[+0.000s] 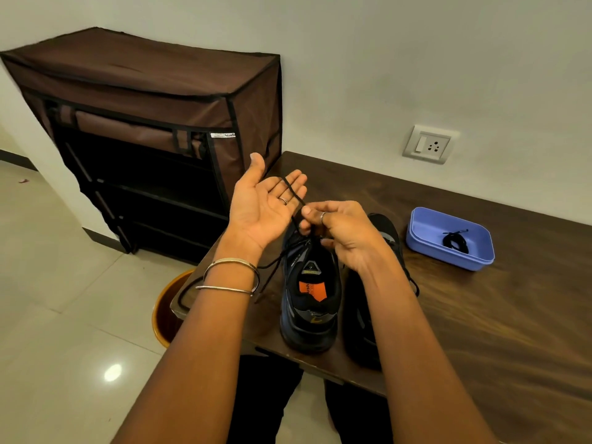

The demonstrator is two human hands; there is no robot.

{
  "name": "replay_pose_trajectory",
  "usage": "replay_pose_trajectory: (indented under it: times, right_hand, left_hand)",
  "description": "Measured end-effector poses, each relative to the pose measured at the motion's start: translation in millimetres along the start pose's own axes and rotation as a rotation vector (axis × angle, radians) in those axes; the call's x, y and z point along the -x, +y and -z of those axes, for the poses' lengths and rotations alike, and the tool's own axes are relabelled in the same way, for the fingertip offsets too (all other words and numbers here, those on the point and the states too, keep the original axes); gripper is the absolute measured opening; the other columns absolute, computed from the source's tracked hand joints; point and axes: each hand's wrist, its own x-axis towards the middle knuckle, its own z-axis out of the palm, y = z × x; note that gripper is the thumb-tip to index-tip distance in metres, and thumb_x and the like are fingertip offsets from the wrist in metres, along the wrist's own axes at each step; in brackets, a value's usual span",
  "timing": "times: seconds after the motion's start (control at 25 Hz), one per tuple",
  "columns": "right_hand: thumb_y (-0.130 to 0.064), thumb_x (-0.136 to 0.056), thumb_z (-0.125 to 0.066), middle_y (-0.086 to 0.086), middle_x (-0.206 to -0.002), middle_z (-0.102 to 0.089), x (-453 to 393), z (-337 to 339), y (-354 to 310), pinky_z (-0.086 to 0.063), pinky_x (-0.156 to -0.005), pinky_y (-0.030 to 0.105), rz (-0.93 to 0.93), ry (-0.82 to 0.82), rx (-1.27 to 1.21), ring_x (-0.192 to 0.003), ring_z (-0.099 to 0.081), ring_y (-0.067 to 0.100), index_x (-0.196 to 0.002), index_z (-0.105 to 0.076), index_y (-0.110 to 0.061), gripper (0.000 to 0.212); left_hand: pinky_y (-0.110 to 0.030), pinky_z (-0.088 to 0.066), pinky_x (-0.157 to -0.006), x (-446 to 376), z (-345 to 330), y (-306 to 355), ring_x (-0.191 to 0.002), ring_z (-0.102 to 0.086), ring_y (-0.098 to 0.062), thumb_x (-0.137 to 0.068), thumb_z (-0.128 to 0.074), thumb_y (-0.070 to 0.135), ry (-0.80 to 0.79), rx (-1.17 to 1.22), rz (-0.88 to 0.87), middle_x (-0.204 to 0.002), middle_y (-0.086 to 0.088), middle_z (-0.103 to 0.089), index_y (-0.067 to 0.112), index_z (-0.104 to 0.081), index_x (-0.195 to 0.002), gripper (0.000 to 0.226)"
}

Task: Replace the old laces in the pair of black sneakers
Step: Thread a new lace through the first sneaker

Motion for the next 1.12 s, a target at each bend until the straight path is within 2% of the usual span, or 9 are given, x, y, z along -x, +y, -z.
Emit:
replay_pose_trajectory:
  times: [0.28,0.52,0.6,0.68,0.76,0.84,0.96,1.04,1.12]
  right_hand:
    - [-0.007,-0.097,-0.057,0.001,-0.068,-0.067,-2,70,-2,-0.050,-0.057,0.024,0.073,0.418,-0.151,-0.052,-0.051,0.008,-0.093,-0.075,-0.007,0.018]
    - [-0.015,-0.092,-0.069,0.007,-0.070,-0.068,-5,94,13,-0.044,-0.054,0.031,-0.013,0.595,0.340,-0.057,-0.053,0.017,-0.074,-0.072,-0.008,0.020]
    - [-0.020,-0.089,-0.074,0.006,-0.067,-0.068,-7,91,14,-0.048,-0.064,0.034,0.020,0.640,0.400,-0.064,-0.058,0.019,-0.065,-0.070,-0.012,0.025]
    - [-0.014,-0.092,-0.068,0.003,-0.072,-0.069,-9,79,11,-0.049,-0.069,0.033,0.107,0.526,0.427,-0.069,-0.060,0.015,-0.073,-0.073,-0.014,0.019]
    - [-0.003,-0.096,-0.057,0.001,-0.079,-0.069,-7,61,4,-0.048,-0.066,0.024,0.148,0.277,0.441,-0.068,-0.058,0.010,-0.093,-0.075,-0.013,0.021]
    - [0.001,-0.096,-0.056,0.002,-0.083,-0.071,-6,42,-2,-0.044,-0.056,0.015,0.165,0.067,0.472,-0.064,-0.059,0.007,-0.103,-0.074,-0.013,0.024]
    - [-0.005,-0.091,-0.066,0.007,-0.079,-0.073,-6,27,-7,-0.042,-0.043,0.014,0.217,0.146,0.406,-0.050,-0.060,0.010,-0.089,-0.072,-0.014,0.010]
    - [-0.005,-0.090,-0.067,0.009,-0.076,-0.072,-7,31,-6,-0.042,-0.041,0.014,0.256,0.311,0.360,-0.045,-0.058,0.009,-0.080,-0.071,-0.013,0.014]
    - [-0.006,-0.090,-0.069,0.008,-0.075,-0.072,-8,38,-2,-0.044,-0.045,0.016,0.237,0.308,0.343,-0.050,-0.058,0.010,-0.079,-0.073,-0.015,0.015]
  left_hand:
    - [-0.046,-0.013,-0.119,-13,14,-2,-0.147,-0.013,-0.033,-0.091,-0.057,0.046,0.130,0.304,-0.105,-0.158,-0.023,-0.011,0.000,0.005,-0.152,0.098]
    - [-0.044,-0.013,-0.121,-22,24,0,-0.148,-0.012,-0.032,-0.092,-0.059,0.042,0.296,0.327,-0.141,-0.159,-0.022,-0.008,0.003,0.003,-0.152,0.096]
    - [-0.043,-0.027,-0.116,-25,28,-3,-0.141,-0.032,-0.035,-0.094,-0.058,0.036,0.415,0.063,-0.042,-0.152,-0.025,-0.028,0.001,-0.016,-0.151,0.079]
    - [-0.043,-0.049,-0.098,-27,32,-12,-0.114,-0.060,-0.035,-0.092,-0.061,0.031,0.593,-0.592,0.062,-0.126,-0.022,-0.059,0.004,-0.050,-0.133,0.050]
    - [-0.040,-0.054,-0.090,-27,33,-19,-0.097,-0.066,-0.026,-0.087,-0.066,0.032,0.688,-1.218,-0.073,-0.102,-0.009,-0.071,0.012,-0.070,-0.104,0.027]
    - [-0.032,-0.051,-0.094,-26,26,-19,-0.100,-0.064,-0.014,-0.089,-0.065,0.031,0.415,-1.429,-0.378,-0.103,0.002,-0.071,0.019,-0.074,-0.102,0.019]
    - [-0.027,-0.053,-0.090,-21,8,-26,-0.099,-0.067,-0.009,-0.096,-0.056,0.027,-0.156,-1.353,-0.462,-0.104,0.003,-0.072,0.021,-0.069,-0.116,0.024]
    - [-0.021,-0.054,-0.083,-19,3,-32,-0.091,-0.069,-0.008,-0.097,-0.055,0.026,-0.251,-1.478,-0.487,-0.098,0.002,-0.073,0.018,-0.070,-0.113,0.023]
    - [-0.015,-0.051,-0.083,-18,2,-35,-0.092,-0.067,-0.002,-0.094,-0.059,0.028,-0.228,-1.583,-0.535,-0.098,0.004,-0.074,0.018,-0.072,-0.111,0.023]
